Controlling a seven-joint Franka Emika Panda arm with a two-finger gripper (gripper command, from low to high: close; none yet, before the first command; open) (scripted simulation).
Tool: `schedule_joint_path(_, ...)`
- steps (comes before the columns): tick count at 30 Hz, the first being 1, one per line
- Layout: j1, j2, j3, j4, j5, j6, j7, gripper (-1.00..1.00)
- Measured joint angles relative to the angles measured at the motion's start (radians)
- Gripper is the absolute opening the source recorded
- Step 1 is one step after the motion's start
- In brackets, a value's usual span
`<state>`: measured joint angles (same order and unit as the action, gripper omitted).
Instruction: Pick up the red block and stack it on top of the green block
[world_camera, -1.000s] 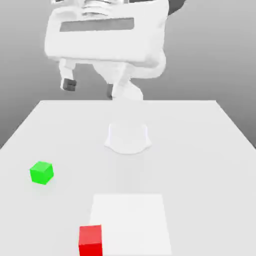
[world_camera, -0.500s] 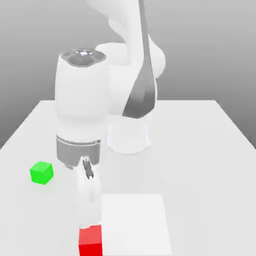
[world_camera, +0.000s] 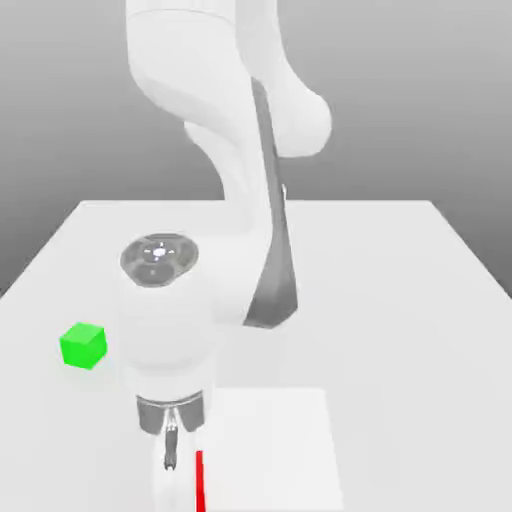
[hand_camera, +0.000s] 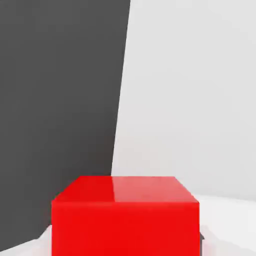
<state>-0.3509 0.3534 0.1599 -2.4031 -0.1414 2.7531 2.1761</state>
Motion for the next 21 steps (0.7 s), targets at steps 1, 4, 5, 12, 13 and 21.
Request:
schedule_joint_path(1,-0.006,-0.034,0.009,-0.006,0.014,-0.028,-0.01,-1.0)
schedule_joint_path(4,-0.032,-0.131,-0.017,-0.053,0.044,-0.084,0.035,-1.0)
schedule_joint_path(5,-0.045,-0.157,-0.043,-0.079,0.048,-0.087,0.081,-1.0)
schedule_joint_path(12,-0.225,-0.334,-0.197,-0.263,0.052,-0.086,0.416,-1.0)
schedule_joint_path(13,-0.27,-0.363,-0.211,-0.292,0.053,-0.084,0.468,-1.0)
schedule_joint_path(21,-0.491,-0.481,-0.219,-0.471,0.197,-0.006,0.712,-1.0)
